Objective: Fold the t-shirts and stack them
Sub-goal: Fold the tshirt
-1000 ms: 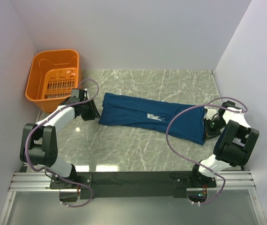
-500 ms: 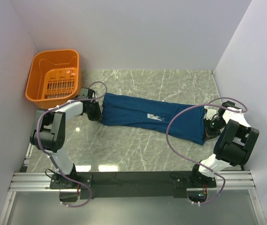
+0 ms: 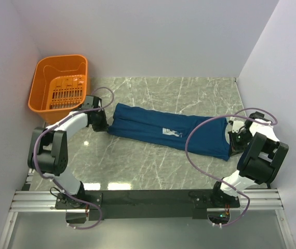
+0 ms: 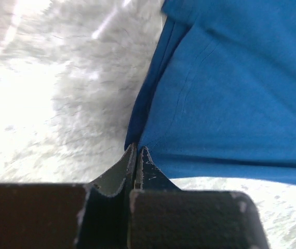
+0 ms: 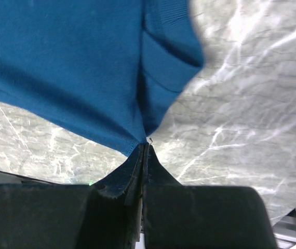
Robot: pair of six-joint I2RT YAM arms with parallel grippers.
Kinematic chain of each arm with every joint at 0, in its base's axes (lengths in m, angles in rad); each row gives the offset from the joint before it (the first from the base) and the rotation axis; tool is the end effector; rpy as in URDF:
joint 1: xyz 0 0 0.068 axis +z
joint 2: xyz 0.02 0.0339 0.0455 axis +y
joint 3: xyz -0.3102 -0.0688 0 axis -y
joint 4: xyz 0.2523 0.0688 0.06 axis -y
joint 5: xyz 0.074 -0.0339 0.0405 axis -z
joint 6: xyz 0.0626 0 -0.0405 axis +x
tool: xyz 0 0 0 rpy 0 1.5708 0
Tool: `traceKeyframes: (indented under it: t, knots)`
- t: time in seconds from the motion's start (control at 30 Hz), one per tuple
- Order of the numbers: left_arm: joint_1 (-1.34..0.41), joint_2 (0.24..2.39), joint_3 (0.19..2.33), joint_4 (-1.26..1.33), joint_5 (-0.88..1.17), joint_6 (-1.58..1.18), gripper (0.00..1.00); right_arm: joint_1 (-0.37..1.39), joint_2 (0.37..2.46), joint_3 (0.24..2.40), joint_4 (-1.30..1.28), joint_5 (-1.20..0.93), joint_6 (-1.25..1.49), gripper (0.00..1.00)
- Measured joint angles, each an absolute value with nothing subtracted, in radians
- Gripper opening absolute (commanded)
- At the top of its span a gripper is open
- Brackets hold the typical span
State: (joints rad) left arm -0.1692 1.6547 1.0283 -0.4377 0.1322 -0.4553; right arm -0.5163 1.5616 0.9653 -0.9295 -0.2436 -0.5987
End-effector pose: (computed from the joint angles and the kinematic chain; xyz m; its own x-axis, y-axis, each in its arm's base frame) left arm 0.3452 -0.0673 0.2044 -0.8752 -0.2927 -0.3852 -0.1724 0.9326 -0.3169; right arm 0.2385 -0.1180 0.1970 -0.9823 -0.0713 -0.1729 -0.1016 0.9795 0.1737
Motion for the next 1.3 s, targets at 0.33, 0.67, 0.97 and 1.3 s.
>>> traceKeyframes:
  t: [0.33, 0.67, 0.97, 1.3]
  knots:
    - [-0.145, 1.639, 1.004, -0.445, 0.169, -0.454, 0.01, -0.531, 1.557, 0.983, -0.945, -0.255, -0.644, 0.0]
    - [-0.141, 1.668, 0.973, -0.471, 0.192, -0.453, 0.58, -0.538, 1.541, 0.977, -0.958, -0.24, -0.686, 0.46]
    - [-0.134, 1.494, 0.978, -0.445, 0.131, -0.445, 0.64, -0.533, 1.525, 1.124, -0.989, -0.316, -0.675, 0.51]
    - [-0.167, 1.629, 1.196, -0.33, 0.197, -0.375, 0.64, -0.39, 1.728, 1.278, -0.872, -0.398, -0.435, 0.42]
